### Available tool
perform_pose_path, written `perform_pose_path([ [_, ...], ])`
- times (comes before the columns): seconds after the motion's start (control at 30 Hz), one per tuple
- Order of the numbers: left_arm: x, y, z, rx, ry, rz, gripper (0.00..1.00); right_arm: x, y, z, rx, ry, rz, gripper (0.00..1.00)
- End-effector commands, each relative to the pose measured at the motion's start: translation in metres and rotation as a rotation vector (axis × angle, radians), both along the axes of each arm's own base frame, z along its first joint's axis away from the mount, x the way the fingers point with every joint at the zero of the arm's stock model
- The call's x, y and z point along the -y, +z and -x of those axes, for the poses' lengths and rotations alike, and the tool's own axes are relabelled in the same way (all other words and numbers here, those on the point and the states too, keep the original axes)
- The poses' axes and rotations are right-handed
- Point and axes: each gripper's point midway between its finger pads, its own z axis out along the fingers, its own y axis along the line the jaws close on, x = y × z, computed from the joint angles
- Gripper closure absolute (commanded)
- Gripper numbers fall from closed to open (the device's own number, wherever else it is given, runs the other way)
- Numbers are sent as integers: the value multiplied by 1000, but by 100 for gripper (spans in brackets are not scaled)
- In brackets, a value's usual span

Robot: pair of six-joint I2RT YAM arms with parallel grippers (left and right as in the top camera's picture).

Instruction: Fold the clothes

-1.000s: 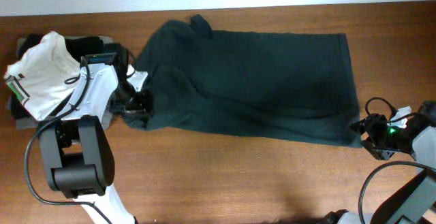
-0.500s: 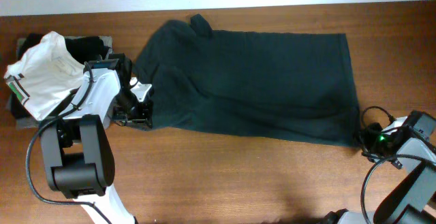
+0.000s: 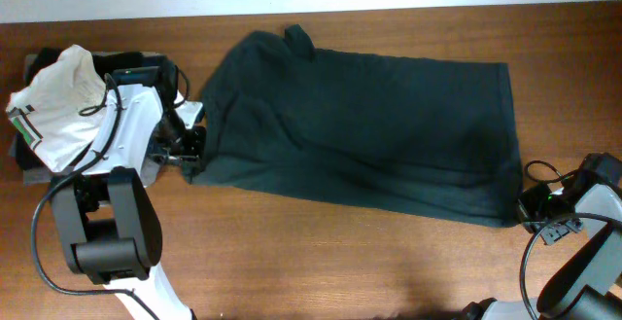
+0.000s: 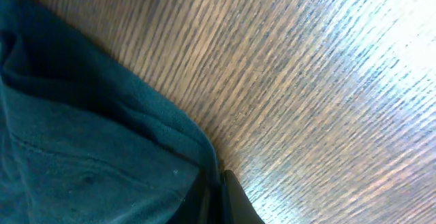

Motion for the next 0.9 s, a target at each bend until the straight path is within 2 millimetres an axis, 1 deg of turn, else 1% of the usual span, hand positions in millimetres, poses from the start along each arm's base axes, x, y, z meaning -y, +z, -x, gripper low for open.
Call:
perform_pose_path([
  [0.0,10,-19,35,-106,21,58,50,8,2,0,-15,-12,32,95],
  [0.03,11,-32,35,-91,21,62,50,8,2,0,-15,-13,32,96],
  [0.07,10,-45,27,-41,20,59,57,8,2,0,-15,-13,32,95],
  [0.1,10,-51,22,-10,18,57,73,8,2,0,-15,-12,33,95],
  [0.13,7,-56,15,29,5,46,100,16,1,7,-55,-19,76,95],
  [0.17,-11,-54,9,45,6,-55,100,17,1,9,-68,-20,83,95],
  [0.2,-23,-50,5,56,39,-116,100,16,1,9,-66,-19,81,95],
  [0.23,-31,-39,-5,78,58,-128,100,15,1,10,-72,-19,76,95],
  [0.27,-37,-27,-9,81,72,-133,100,13,0,13,-84,-16,66,95],
  [0.3,-40,-16,-9,70,79,-136,100,10,0,17,-99,-14,54,94],
  [0.33,-40,-9,-3,37,77,-134,100,4,0,24,-131,-12,33,89],
  [0.37,-39,-8,6,1,75,-132,100,3,0,26,-138,-12,30,84],
  [0.4,-38,-7,15,-35,73,-130,99,3,0,26,-138,-12,29,75],
  [0.43,-38,-7,17,-46,73,-128,87,2,0,27,-143,-11,25,63],
  [0.47,-37,-6,18,-51,76,-129,59,1,0,29,-149,-11,20,55],
  [0.5,-37,-6,20,-57,80,-129,48,2,1,27,-147,-11,22,54],
  [0.53,-37,-6,18,-51,83,-130,48,7,7,21,-126,-8,33,53],
  [0.57,-38,-6,13,-30,85,-130,47,8,18,4,-51,51,26,55],
  [0.6,-38,-4,6,-3,87,-127,47,15,39,-17,30,80,40,55],
  [0.63,-36,0,-2,24,89,-114,46,15,56,-32,103,138,36,55],
  [0.67,-34,3,-9,53,92,-102,45,12,70,-46,170,203,27,55],
  [0.7,-29,12,-26,112,96,-67,42,-1,80,-60,258,297,-18,61],
  [0.73,-26,17,-38,160,98,-41,39,-15,80,-66,288,384,-41,63],
  [0.77,-22,20,-46,192,99,-19,37,-24,75,-68,283,444,-45,64],
  [0.8,-16,23,-57,234,98,23,34,-42,64,-73,265,562,-40,63],
  [0.87,-11,24,-65,267,96,56,32,-53,40,-75,150,643,1,63],
])
